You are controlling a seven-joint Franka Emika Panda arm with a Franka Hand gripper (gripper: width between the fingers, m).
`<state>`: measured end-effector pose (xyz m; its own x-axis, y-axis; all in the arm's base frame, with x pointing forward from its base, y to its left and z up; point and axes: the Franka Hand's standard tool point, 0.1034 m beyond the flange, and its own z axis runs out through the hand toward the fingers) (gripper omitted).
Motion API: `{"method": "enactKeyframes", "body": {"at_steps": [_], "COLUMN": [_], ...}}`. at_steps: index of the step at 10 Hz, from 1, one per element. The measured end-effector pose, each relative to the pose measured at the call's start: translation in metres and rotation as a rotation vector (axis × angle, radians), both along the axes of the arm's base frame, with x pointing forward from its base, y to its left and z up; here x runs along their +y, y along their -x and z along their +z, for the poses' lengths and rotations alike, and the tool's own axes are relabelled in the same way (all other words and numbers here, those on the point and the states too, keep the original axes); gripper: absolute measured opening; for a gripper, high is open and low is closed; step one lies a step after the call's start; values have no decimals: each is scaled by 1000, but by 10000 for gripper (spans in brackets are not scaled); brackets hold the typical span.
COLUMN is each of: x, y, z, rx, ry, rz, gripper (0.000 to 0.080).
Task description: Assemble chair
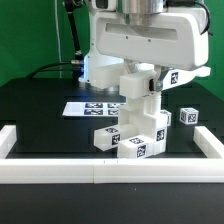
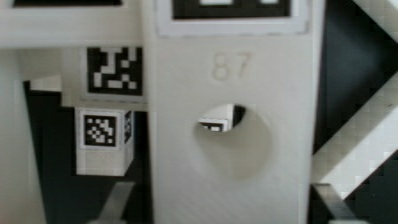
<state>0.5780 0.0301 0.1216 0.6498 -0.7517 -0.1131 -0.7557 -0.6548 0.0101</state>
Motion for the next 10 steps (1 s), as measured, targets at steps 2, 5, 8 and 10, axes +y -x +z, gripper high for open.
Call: {"method": "enactKeyframes", "body": {"at_steps": [2,5,8,10], "x": [3,6,9,9], "y": [0,4,5,3], "z": [0,-3,-4,-4], "rx": [-5,-5,-5,-10], "ry": [1,4,4,6], "rz": [1,7,14,15], "gripper": [289,289,289,289]}}
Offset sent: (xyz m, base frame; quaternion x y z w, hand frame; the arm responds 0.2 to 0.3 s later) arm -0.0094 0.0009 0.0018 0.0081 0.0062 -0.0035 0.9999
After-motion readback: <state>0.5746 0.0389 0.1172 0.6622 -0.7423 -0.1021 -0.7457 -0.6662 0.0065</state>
